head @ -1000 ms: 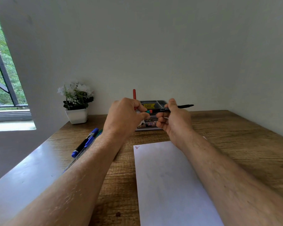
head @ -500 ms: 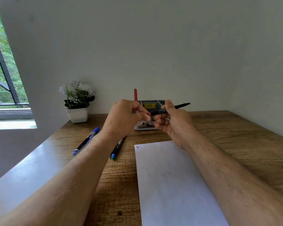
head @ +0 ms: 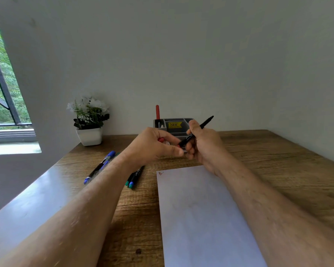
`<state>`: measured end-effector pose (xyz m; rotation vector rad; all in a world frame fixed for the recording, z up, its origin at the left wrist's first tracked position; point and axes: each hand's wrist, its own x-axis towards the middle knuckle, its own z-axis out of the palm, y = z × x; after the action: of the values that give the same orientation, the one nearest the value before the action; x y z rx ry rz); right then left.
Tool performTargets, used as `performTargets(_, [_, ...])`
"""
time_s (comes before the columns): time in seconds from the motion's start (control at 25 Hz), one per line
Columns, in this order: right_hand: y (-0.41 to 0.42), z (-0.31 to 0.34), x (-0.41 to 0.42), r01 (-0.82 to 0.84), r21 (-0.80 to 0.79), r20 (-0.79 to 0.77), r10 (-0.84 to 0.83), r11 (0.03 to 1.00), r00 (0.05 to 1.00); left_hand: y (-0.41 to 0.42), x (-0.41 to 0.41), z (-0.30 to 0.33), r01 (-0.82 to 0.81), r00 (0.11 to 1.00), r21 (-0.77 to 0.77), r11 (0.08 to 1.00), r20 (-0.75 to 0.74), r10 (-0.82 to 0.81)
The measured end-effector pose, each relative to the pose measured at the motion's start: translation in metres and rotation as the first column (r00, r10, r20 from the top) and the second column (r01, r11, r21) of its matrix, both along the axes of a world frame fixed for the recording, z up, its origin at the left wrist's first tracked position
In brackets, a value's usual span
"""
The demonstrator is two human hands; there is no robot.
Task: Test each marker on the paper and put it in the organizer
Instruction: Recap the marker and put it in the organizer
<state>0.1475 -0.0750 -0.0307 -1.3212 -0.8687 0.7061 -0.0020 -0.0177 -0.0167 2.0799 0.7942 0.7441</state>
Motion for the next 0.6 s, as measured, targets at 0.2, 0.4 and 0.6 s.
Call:
performTargets(0.2, [-0.005, -0.003, -0.007, 0.116, -0.036, 0.490, -0.083, 0.993, 0.868, -0.001, 0.000, 0.006, -0.128, 0.989, -0.082, 0.988, -0.078, 0.122])
performTargets(0.4, [-0.011, -0.008, -0.001, 0.216, 0.206, 0.768, -0.294, 0.954, 0.568, 0.000, -0.001, 0.008, -0.103, 0.993, -0.301, 0.948, 0.030, 0.117])
performTargets(0.6, [-0.004, -0.013, 0.002, 0.167, 0.301, 0.808, -0.345, 0.939, 0.478, -0.007, -0.001, 0.010, 0.059, 0.998, -0.331, 0.942, 0.043, -0.047])
